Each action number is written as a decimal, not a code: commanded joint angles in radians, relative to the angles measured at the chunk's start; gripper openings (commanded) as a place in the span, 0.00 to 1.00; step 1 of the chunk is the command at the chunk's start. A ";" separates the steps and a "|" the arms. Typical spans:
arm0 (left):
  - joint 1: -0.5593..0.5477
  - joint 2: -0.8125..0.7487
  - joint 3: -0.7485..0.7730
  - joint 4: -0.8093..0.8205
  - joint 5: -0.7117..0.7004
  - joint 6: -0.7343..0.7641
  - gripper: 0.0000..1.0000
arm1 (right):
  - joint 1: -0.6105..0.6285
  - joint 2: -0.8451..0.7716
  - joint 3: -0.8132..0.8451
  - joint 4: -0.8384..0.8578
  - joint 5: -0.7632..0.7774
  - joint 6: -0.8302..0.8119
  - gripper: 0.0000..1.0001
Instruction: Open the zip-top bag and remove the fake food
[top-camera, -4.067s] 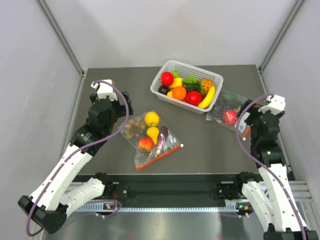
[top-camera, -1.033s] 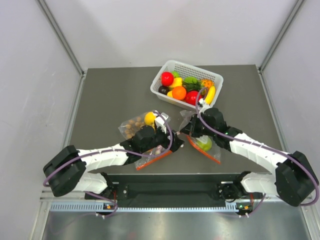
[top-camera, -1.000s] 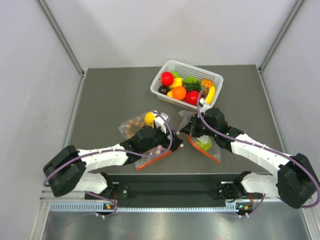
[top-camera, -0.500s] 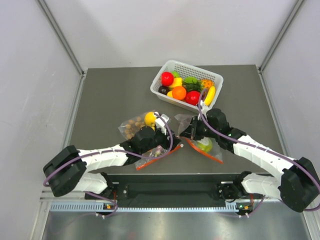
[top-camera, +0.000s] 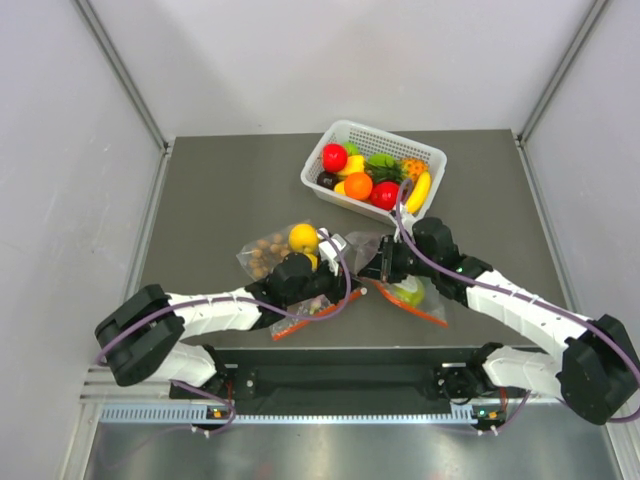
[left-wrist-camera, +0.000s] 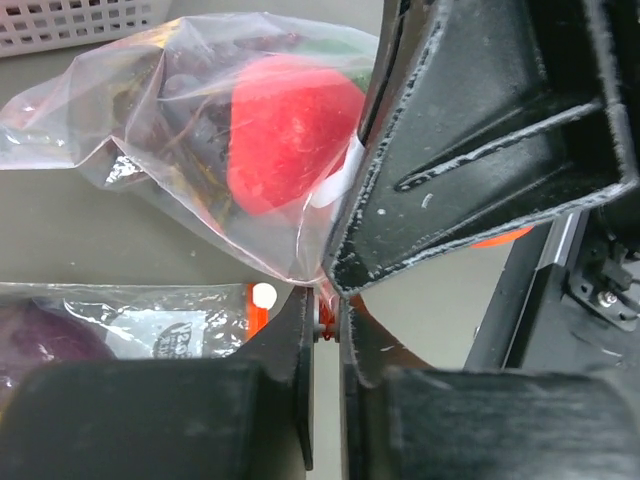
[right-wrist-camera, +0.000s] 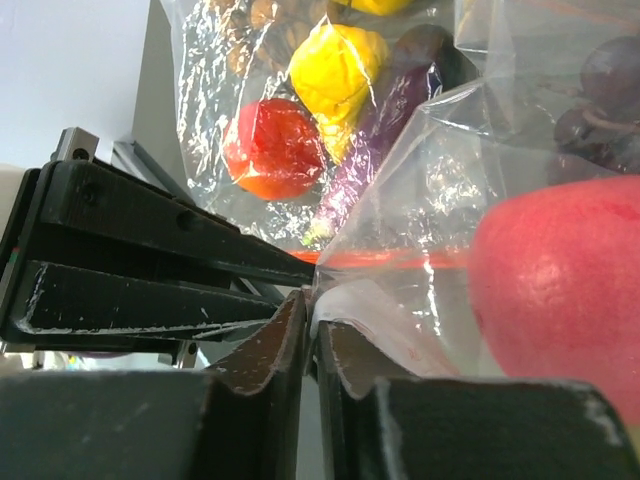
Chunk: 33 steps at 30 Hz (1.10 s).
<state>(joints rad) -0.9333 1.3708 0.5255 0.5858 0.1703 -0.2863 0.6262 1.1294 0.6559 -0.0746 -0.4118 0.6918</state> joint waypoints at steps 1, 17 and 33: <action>-0.002 -0.009 0.008 0.065 0.044 0.016 0.00 | 0.012 -0.036 0.030 0.067 -0.027 -0.012 0.11; 0.111 -0.009 0.188 -0.187 0.182 -0.238 0.00 | 0.001 -0.456 0.067 -0.169 0.286 -0.435 0.73; 0.222 0.001 0.314 -0.261 0.420 -0.606 0.00 | 0.539 -0.347 0.040 -0.113 1.017 -0.609 0.62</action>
<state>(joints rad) -0.7139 1.3762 0.8120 0.2638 0.5159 -0.8085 1.1126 0.7441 0.6811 -0.2253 0.3897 0.1257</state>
